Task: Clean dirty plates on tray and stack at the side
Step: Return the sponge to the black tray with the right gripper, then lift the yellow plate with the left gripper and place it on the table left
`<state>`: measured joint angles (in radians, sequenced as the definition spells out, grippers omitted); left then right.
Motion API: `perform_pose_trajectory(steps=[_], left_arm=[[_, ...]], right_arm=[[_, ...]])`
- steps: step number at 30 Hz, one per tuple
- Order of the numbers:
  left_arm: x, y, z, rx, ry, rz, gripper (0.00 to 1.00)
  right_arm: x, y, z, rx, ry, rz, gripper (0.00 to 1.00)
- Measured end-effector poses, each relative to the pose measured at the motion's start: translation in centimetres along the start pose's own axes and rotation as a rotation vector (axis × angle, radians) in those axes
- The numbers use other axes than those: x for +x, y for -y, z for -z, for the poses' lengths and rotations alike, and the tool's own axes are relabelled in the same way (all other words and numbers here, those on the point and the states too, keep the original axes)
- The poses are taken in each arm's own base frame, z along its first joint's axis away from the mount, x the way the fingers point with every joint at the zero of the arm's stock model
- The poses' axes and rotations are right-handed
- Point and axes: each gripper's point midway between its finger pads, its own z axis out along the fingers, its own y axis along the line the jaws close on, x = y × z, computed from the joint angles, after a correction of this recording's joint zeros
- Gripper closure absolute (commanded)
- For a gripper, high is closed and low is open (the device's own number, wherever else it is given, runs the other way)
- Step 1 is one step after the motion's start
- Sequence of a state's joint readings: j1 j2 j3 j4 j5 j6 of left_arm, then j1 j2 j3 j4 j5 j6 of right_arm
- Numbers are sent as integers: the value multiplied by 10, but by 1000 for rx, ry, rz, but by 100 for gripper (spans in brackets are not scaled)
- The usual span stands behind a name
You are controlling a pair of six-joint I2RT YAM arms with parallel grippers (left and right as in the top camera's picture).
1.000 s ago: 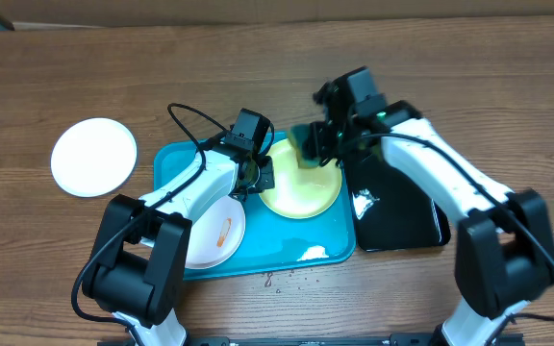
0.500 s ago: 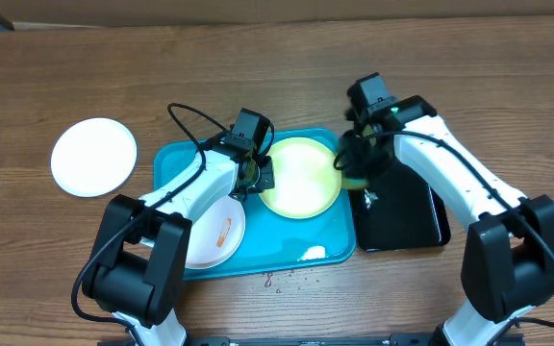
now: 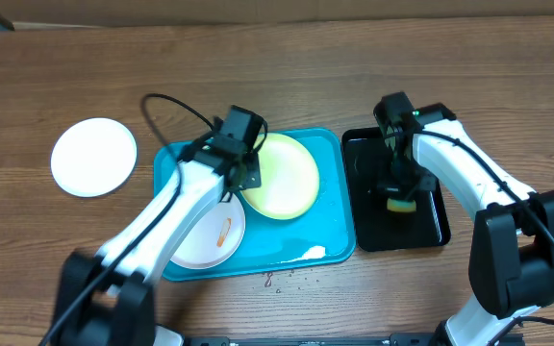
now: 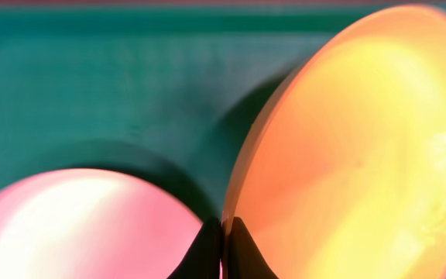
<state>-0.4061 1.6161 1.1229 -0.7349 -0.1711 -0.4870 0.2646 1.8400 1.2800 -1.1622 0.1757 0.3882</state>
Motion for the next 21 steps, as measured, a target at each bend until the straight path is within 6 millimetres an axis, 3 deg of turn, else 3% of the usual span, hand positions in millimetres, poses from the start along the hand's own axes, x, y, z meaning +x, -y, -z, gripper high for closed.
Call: perform_pose_trajectory(steps=[6, 7, 9, 13, 14, 15, 21], left_arm=[[-35, -15, 71, -12, 231, -28, 96], [-37, -17, 80, -23, 259, -39, 96], [-36, -21, 96, -64, 302, -75, 96], [-30, -17, 128, -156, 409, -168, 96], [-28, -16, 135, -183, 435, -190, 96], [-26, -13, 145, -217, 474, -221, 96], [-19, 7, 190, -399, 690, -370, 96]], right_arm=[[3, 19, -23, 17, -18, -111, 94], [4, 22, -25, 17, -24, -126, 89], [5, 26, -27, 20, -32, -144, 62], [5, 28, -27, 18, -36, -167, 33], [4, 29, -28, 17, -37, -174, 20], [4, 29, -28, 15, -36, -172, 0], [4, 26, -28, -3, -42, -171, 0]])
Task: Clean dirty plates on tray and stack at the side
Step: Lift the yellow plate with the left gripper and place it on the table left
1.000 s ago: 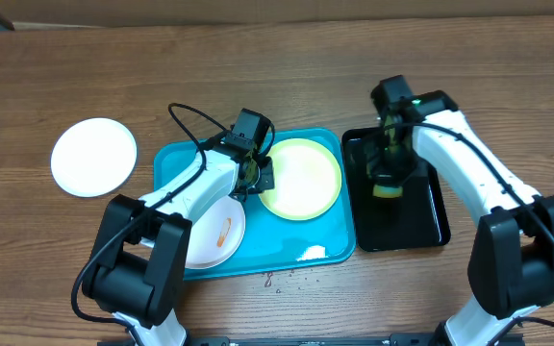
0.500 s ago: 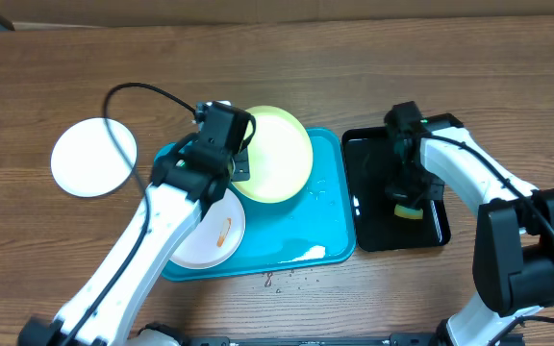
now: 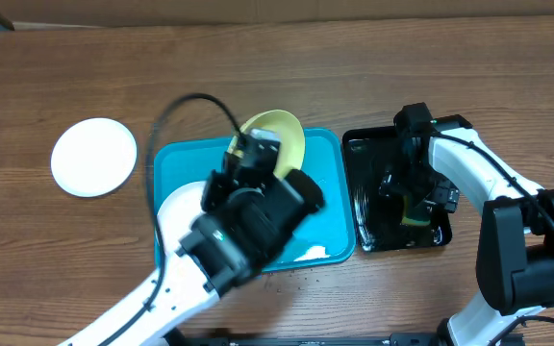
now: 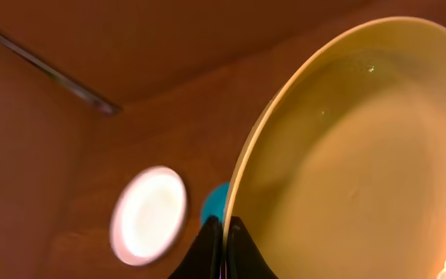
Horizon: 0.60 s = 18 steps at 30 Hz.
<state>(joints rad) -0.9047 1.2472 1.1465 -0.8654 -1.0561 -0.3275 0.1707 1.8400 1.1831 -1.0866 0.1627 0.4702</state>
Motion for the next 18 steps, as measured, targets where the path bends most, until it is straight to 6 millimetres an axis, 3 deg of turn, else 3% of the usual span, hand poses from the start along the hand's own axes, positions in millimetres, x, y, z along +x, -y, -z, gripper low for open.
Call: perform_pose_trajectory(steps=[5, 18], left_arm=[[-17, -2, 25, -135, 134, -100, 96], [-37, -3, 48, -268, 247, -161, 96]], right_arm=[[-10, -7, 0, -28, 40, -7, 0], [-65, -38, 11, -165, 262, -44, 0]])
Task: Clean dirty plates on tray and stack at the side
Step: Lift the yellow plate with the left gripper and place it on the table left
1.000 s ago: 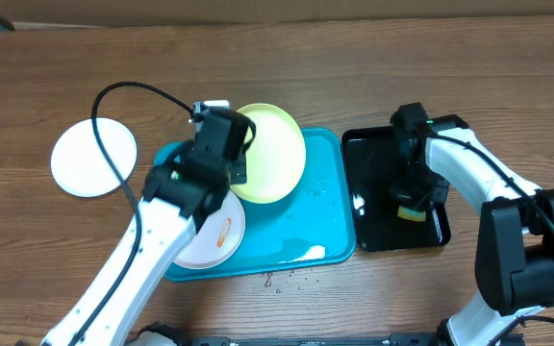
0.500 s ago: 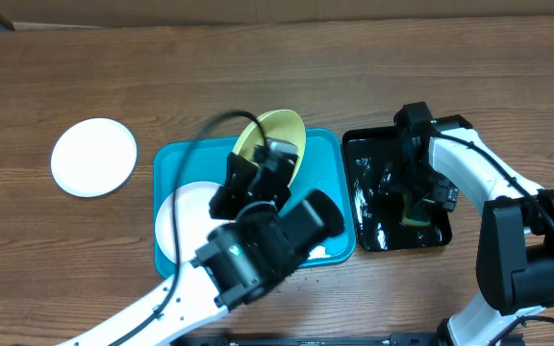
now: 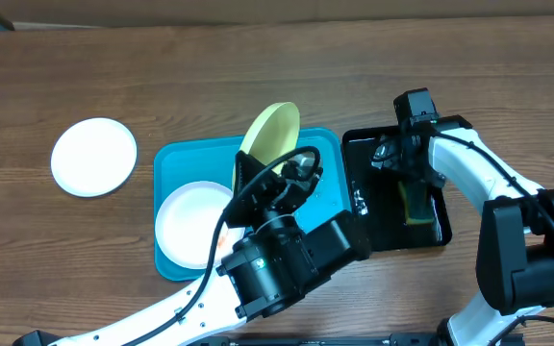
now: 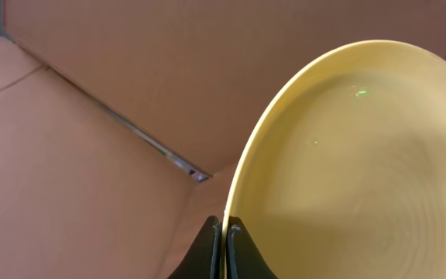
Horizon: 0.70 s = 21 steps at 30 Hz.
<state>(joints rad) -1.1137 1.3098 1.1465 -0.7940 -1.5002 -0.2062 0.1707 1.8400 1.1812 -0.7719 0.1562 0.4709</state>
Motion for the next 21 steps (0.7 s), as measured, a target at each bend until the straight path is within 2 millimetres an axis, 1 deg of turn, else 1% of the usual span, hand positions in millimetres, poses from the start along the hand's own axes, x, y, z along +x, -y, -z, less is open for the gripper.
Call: perform_pose_trajectory(steps=[5, 10, 15, 18, 21], left_arm=[[-3, 2, 5, 11, 15, -30, 96], [-5, 4, 6, 21, 18, -14, 96], [-2, 18, 4, 99, -6, 4, 96], [9, 27, -12, 162, -74, 51, 96], [34, 36, -43, 243, -218, 139, 96]], right_arm=[[-3, -2, 0, -7, 11, -2, 0], [-3, -2, 0, -8, 14, -3, 0], [-3, -2, 0, -8, 14, -2, 0], [-3, -2, 0, -8, 13, -2, 0], [-4, -2, 0, -9, 14, -2, 0]])
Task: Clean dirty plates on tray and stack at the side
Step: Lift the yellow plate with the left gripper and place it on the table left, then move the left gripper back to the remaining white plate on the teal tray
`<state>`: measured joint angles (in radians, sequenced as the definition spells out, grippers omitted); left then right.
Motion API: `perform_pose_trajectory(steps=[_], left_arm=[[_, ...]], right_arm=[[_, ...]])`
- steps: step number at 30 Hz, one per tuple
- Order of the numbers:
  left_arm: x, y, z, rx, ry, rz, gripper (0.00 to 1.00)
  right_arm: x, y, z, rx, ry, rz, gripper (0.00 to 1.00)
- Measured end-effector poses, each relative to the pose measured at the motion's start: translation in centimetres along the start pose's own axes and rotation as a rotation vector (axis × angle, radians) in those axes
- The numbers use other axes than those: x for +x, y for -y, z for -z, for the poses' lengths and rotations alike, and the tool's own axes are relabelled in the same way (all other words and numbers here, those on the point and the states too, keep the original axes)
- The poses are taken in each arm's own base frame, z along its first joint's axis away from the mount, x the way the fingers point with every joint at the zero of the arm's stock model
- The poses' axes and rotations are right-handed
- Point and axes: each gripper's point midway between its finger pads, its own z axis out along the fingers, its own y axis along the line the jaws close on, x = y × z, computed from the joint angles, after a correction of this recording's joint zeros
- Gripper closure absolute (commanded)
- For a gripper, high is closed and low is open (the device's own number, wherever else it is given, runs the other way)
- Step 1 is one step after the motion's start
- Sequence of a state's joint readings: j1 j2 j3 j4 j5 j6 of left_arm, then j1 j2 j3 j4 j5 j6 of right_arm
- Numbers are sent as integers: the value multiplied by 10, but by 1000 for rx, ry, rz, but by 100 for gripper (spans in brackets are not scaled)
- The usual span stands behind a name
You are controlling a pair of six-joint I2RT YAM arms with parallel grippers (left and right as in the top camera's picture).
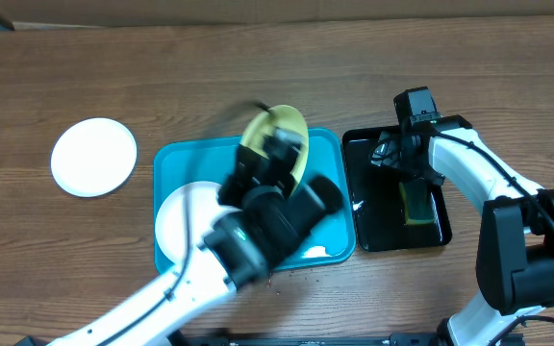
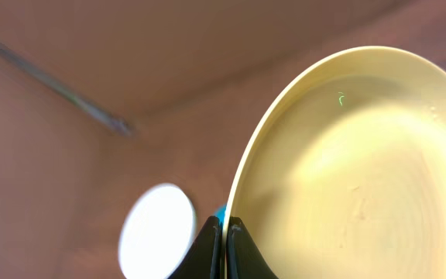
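My left gripper is shut on the rim of a yellow plate. It holds that yellow plate tilted on edge in the air over the back of the blue tray. A white plate lies on the tray's left half, partly hidden by my left arm. Another white plate sits on the table at the far left, and this same white plate is blurred in the left wrist view. My right gripper hangs over the black tray, and its jaws cannot be made out.
A yellow-green sponge lies in the black tray's right half, below my right gripper. A wet white patch marks the blue tray's front right corner. Small crumbs lie on the wood just in front of the tray.
My left arm has shifted left and lower in the overhead view, with the yellow plate still held on edge over the tray's back. The right arm and sponge have not moved.
At first the yellow plate lay in the blue tray with my left gripper shut on its rim, and my right gripper was at the sponge in the black tray. Then the plate stood lifted on edge. Later the sponge lay further right, with my right gripper behind it.
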<state>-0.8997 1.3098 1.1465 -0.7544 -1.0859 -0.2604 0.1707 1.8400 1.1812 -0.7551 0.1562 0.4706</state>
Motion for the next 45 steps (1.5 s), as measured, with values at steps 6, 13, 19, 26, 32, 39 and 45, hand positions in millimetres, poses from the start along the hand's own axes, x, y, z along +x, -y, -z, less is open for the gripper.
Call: perform_pose_trajectory(steps=[6, 13, 19, 26, 32, 39, 45], left_arm=[[60, -43, -82, 124, -351, 333, 96], [144, -144, -131, 87, -603, 817, 96], [223, -221, -141, -69, -705, 1116, 96], [282, -235, -171, -115, -787, 1221, 96], [301, -231, -207, -106, -769, 1233, 91], [306, -218, -221, -50, -773, 1280, 27], [264, -209, -208, 125, -757, 1346, 30]], right_arm=[[0, 0, 0, 0, 0, -1, 0], [0, 0, 0, 0, 0, 0, 0], [0, 0, 0, 0, 0, 0, 0], [0, 0, 0, 0, 0, 0, 0], [0, 0, 0, 0, 0, 0, 0], [0, 0, 0, 0, 0, 0, 0], [0, 0, 0, 0, 0, -1, 0]])
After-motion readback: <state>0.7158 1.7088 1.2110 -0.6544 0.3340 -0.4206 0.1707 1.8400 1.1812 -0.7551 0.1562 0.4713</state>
